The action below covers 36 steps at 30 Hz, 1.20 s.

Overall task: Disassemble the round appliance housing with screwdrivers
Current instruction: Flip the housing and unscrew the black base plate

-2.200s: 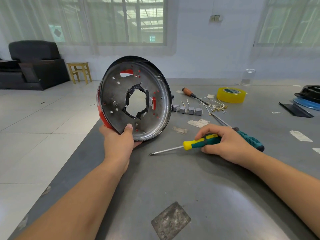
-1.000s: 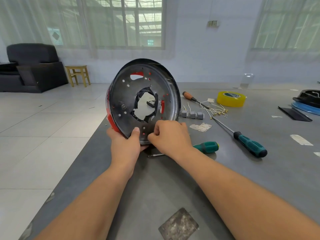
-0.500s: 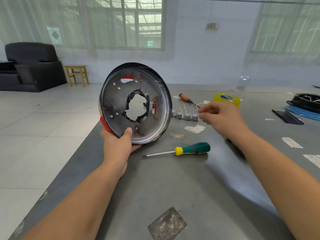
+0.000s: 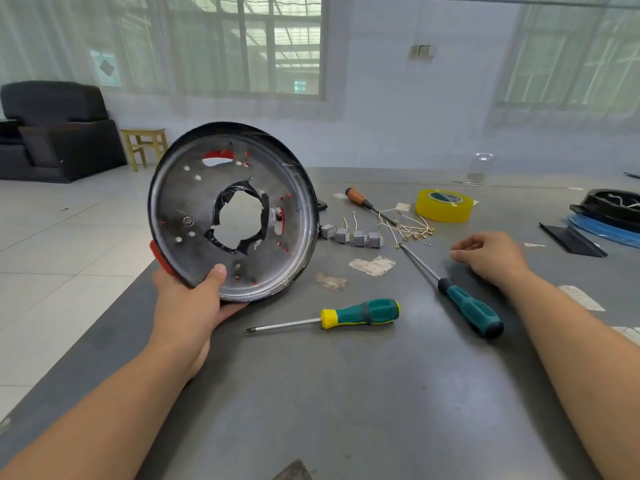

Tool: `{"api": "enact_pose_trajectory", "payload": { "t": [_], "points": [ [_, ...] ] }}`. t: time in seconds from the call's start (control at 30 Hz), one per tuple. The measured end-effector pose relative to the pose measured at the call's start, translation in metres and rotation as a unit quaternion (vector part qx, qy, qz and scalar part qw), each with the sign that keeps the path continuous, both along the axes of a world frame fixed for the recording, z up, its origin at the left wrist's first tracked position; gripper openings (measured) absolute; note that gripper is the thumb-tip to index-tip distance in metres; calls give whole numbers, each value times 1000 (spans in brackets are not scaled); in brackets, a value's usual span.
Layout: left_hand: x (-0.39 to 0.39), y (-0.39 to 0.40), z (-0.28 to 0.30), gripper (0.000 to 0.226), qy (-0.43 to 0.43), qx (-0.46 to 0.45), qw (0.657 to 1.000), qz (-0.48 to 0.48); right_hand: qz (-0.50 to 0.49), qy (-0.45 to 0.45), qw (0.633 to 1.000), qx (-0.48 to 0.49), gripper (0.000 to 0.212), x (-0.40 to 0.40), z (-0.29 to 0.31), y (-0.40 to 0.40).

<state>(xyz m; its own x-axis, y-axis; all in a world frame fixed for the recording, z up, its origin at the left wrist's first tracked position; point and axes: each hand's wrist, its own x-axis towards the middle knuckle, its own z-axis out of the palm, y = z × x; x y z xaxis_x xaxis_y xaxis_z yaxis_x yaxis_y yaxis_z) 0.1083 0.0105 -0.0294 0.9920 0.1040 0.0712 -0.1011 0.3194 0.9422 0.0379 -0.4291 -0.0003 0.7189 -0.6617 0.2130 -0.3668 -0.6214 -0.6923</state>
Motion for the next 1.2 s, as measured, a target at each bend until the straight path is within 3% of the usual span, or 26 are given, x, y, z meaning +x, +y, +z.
{"api": "enact_pose_trajectory", "payload": {
  "t": [0.37, 0.7, 0.8, 0.93, 1.07, 1.2],
  "points": [
    [8, 0, -6, 49, -26, 13, 1000, -10, 9, 35, 999, 28, 12, 59, -4, -23],
    [8, -2, -9, 51, -32, 1, 999, 1, 25, 38, 998, 52, 16, 53, -3, -24],
    [7, -3, -7, 54, -23, -10, 1000, 4, 39, -2, 998, 55, 19, 42, 10, -15],
    [4, -4, -3, 47, -11, -17, 1000, -9, 68, -75, 995, 18, 10, 29, 41, 22],
    [-3, -5, 3, 33, -5, -18, 1000, -18, 160, -96, 982, 13, 4, 21, 61, 91],
    [-13, -4, 11, 18, 17, -21, 999, -35, 231, -65, 970, 46, 33, 17, 59, 159]
  ]
}}
